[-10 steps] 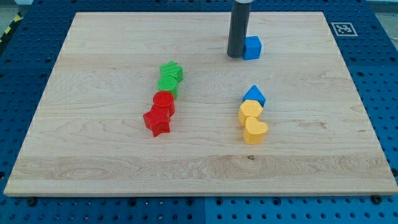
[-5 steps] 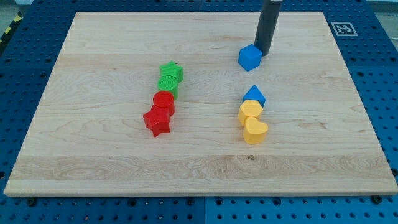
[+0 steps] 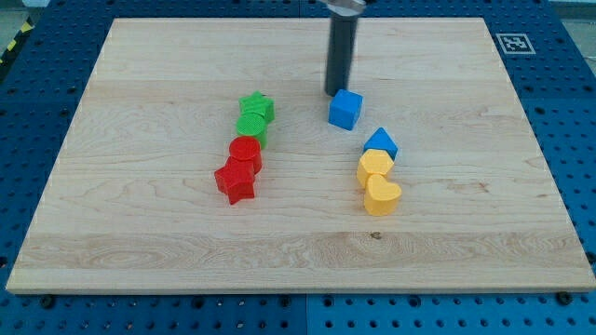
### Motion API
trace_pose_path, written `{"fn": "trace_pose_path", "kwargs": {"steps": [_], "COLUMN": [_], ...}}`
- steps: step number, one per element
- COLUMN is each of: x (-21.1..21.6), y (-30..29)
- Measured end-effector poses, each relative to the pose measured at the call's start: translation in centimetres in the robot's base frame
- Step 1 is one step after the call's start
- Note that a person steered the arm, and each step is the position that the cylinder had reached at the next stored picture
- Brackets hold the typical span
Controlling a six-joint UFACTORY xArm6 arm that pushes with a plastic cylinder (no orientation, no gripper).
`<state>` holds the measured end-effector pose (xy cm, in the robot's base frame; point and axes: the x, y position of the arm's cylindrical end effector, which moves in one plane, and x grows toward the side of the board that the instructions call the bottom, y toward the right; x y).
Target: Move the blue cube closer to the blue triangle
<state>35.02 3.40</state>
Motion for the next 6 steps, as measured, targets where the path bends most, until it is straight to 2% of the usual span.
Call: {"fn": "trace_pose_path", "kwargs": {"steps": [2, 6], "x": [3.3, 4.9], "y": [0.4, 1.9]}}
